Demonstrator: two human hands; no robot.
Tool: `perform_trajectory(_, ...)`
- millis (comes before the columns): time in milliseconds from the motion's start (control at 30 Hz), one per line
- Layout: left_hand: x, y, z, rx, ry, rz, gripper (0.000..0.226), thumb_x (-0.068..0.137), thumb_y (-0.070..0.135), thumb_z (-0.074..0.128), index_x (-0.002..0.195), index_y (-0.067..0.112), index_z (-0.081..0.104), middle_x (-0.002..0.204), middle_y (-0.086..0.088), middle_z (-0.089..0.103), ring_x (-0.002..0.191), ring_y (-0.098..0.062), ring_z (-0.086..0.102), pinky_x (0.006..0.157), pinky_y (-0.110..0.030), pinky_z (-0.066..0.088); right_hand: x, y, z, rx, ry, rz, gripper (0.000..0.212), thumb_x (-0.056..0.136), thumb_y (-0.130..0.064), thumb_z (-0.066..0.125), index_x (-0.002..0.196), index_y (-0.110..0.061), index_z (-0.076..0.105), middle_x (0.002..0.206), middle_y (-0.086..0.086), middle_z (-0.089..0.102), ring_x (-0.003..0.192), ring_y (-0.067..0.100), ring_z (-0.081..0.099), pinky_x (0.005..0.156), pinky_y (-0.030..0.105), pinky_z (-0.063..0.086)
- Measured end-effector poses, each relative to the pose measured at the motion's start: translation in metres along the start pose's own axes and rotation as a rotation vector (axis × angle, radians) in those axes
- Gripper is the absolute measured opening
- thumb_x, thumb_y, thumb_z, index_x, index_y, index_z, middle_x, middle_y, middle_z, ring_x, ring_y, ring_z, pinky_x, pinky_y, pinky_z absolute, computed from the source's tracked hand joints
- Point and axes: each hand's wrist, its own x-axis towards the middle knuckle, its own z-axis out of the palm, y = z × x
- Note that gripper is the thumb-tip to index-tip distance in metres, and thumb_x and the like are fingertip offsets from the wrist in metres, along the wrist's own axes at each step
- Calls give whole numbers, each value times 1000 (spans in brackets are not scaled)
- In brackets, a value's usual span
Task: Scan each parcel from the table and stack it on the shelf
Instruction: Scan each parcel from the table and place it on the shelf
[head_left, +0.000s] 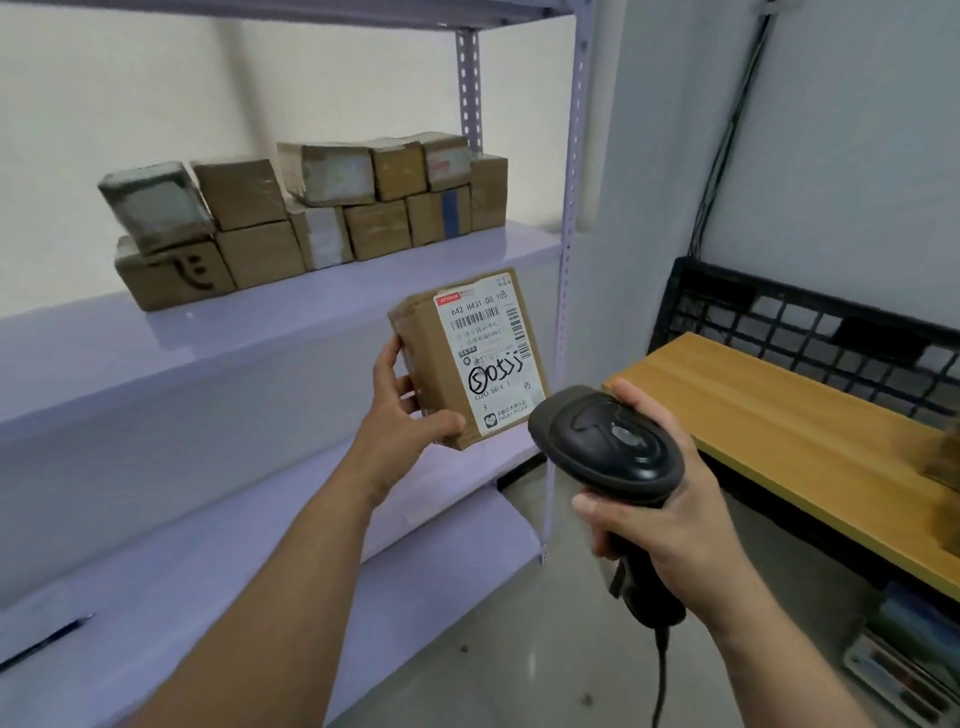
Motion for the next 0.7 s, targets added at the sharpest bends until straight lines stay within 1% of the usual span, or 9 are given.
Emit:
perform_trajectory(133,-8,15,-29,48,88,11,111,47,36,76,136,53,12,135,-3,45,119,-21,54,87,-35,52,15,0,15,88,-75,-12,89,61,-1,82,124,-56,53,79,6,70,48,30,58,48,36,49)
perform_trajectory(200,-12,20,-43,77,130,27,111,53,31,76,139,51,10,138,-4,44,121,-23,53,91,-39,51,21,2,24,114,-98,-19,87,58,-4,79,124,-54,53,81,4,70,47,30,58,48,35,49)
perform_trajectory(300,-18,23,-67,84,203,48,108,57,24,73,142,47,10,135,-5,46,119,-23,55,93,-45,52,28,6,43,144,-154,-23,85,58,-4,80,123,-54,55,96,1,70,49,30,58,48,38,50)
perform_trajectory(367,-22,25,-85,75,254,56,111,55,25,74,143,46,11,130,-2,50,115,-21,58,88,-43,55,31,5,60,135,-200,-15,86,61,-2,83,124,-53,54,105,3,67,51,32,59,50,39,52)
perform_trajectory(433,-24,27,-107,70,300,61,108,58,22,71,146,43,11,126,0,53,112,-19,60,77,-34,56,38,2,78,133,-235,-19,87,61,-2,83,125,-53,53,109,7,65,51,31,60,50,38,53)
perform_trajectory(500,-22,33,-131,59,333,59,109,58,21,70,148,40,11,124,-1,55,108,-18,61,70,-30,56,49,-3,99,125,-262,-36,88,61,-2,82,127,-52,52,110,6,65,51,30,60,50,37,53)
perform_trajectory(567,-19,41,-156,44,368,51,111,55,25,70,149,39,12,121,-3,58,101,-18,63,72,-35,58,60,-9,122,115,-283,-55,88,68,7,81,129,-49,50,112,4,65,52,31,60,51,39,54)
perform_trajectory(633,-17,48,-182,47,408,37,104,58,25,65,150,37,15,117,-4,62,89,-18,63,82,-43,57,70,-16,146,113,-297,-67,87,71,12,76,126,-50,50,111,1,66,51,30,60,52,41,54)
perform_trajectory(700,-16,52,-207,66,443,24,96,62,27,60,148,36,19,108,-2,65,82,-16,62,86,-43,54,79,-21,171,109,-314,-84,86,71,12,75,124,-51,50,109,-2,66,51,29,60,51,40,55)
